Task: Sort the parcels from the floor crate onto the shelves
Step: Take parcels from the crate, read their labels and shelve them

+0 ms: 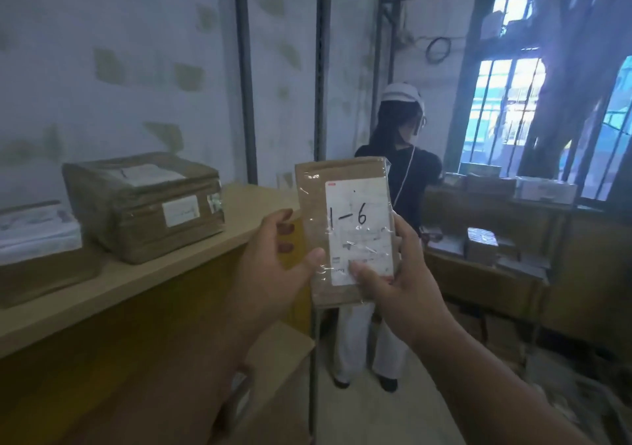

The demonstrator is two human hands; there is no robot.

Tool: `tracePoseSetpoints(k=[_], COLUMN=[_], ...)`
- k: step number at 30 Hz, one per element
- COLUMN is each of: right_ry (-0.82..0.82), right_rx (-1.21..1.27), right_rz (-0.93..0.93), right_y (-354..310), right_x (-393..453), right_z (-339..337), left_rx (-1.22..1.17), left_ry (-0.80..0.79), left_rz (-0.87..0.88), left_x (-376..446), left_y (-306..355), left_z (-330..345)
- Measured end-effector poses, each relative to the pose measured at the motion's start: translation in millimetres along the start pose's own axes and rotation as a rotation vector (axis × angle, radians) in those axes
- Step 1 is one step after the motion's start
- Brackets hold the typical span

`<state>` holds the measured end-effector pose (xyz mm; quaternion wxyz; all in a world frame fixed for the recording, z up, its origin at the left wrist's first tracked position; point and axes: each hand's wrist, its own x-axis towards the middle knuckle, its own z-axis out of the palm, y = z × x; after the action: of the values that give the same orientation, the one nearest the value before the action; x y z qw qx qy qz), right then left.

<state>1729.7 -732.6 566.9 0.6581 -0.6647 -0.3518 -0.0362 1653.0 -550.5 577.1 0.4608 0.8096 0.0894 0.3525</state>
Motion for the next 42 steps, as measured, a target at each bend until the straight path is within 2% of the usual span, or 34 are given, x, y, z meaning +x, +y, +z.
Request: tracePoseSetpoints(k=[10,14,22,28,33,36,39,42], right_ry=[-0.244,-0.383,-0.531,-0.681,-0.668,-0.653,-0.607,-0.564], right_rx=[0.021,0.042,-0.001,-0.123,-0.301,-0.367,-0.392,-0.36], right_rz=[-0.115,-0.148,-0.161,-0.151,-0.199,-0.243,-0.313,-0.492], right_y=[83.4,95.8,97.4,98.7,97.7,93.2,93.0,93.9], right_x=[172.2,224.4,290.1,320.4,333.9,342.8,347.3,344.7], right_z=[14.1,31.1,77.8,102.6,123.4,133.9,139.3,139.3], left_rx=[0.213,0.389,0.771,0.941,1.025,1.169,1.272,1.328], left_ry=[0.267,0.35,0.514,0.557,0.595,0.606,0.651,0.738], left_rz=[-0.075,-0.107,-0.055,-0.173,-0.343,-0.404,-0.425,-0.365], left_x=[72.7,92.6,132.9,159.5,177.3,189.9,198.1,189.7], left_y=[-35.7,-27.7,-31.0,-39.4,-36.8,-33.7,-30.7,-28.2], left_z=[30.7,38.9,24.1,10.7,8.4,7.2,11.0,17.9])
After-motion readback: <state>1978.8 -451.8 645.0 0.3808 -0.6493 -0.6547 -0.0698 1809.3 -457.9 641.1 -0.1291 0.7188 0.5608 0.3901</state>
